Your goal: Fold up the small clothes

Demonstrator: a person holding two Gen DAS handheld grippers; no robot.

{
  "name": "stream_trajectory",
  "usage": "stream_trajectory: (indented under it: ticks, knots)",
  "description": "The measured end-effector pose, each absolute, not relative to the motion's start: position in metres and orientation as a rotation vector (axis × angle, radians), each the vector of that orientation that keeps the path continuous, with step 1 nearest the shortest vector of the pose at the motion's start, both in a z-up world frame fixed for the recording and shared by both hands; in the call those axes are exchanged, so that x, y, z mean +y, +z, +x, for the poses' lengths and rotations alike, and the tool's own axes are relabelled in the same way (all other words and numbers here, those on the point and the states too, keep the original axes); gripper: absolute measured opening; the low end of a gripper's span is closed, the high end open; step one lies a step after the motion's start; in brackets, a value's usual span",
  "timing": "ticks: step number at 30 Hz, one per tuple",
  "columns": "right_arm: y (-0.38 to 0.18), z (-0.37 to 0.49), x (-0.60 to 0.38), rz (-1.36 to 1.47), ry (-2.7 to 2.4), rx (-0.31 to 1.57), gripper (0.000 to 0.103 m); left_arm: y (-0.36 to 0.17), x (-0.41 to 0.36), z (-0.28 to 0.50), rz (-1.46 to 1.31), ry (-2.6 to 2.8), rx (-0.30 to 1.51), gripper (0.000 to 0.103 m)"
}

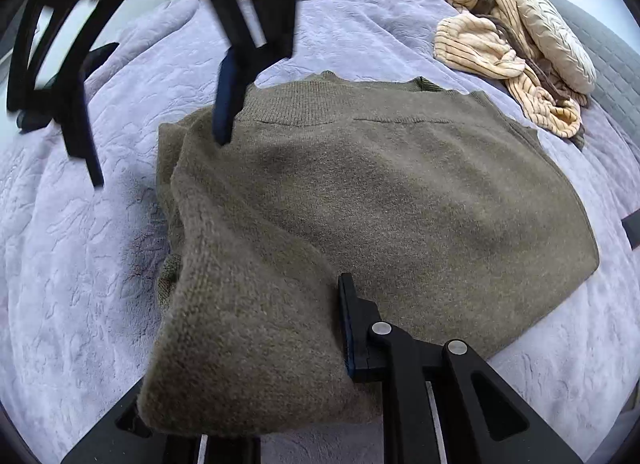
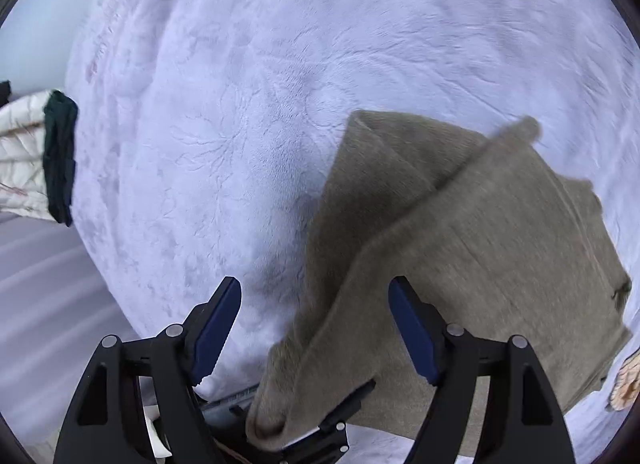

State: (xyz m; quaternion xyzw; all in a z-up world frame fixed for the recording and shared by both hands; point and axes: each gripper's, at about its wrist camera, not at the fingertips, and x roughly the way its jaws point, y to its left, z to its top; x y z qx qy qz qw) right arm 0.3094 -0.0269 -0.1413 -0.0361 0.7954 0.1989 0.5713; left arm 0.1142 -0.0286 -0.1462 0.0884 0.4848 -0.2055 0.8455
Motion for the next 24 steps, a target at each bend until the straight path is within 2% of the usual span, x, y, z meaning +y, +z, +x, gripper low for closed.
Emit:
stream_trajectory:
  ticks: [9, 10, 12, 15, 24]
  knots:
    - [-0.196, 0.3, 0.005, -0.46, 0.35, 2.01, 0.077, -0.147, -0.026, 0.112, 0.21, -0.432, 1.017, 0.018]
    - [-0.196, 0.3, 0.003, -0.475, 0.343, 1.996, 0.054, -0.147, -0.026, 0.112, 0.212, -0.432, 1.02, 0.018]
    - [-0.186, 0.302, -0.008, -0.478, 0.317, 1.933, 0.019, -0.145, -0.025, 0.111, 0.208, -0.434, 1.023, 0.018]
    - [-0.159, 0.302, -0.039, -0.302, 0.377, 1.867, 0.016, -0.137, -0.027, 0.112, 0.189, -0.445, 1.018, 0.018]
    - [-0.076, 0.281, -0.152, 0.168, 0.453, 1.613, 0.015, -0.078, -0.068, 0.102, 0.223, -0.563, 0.929, 0.018]
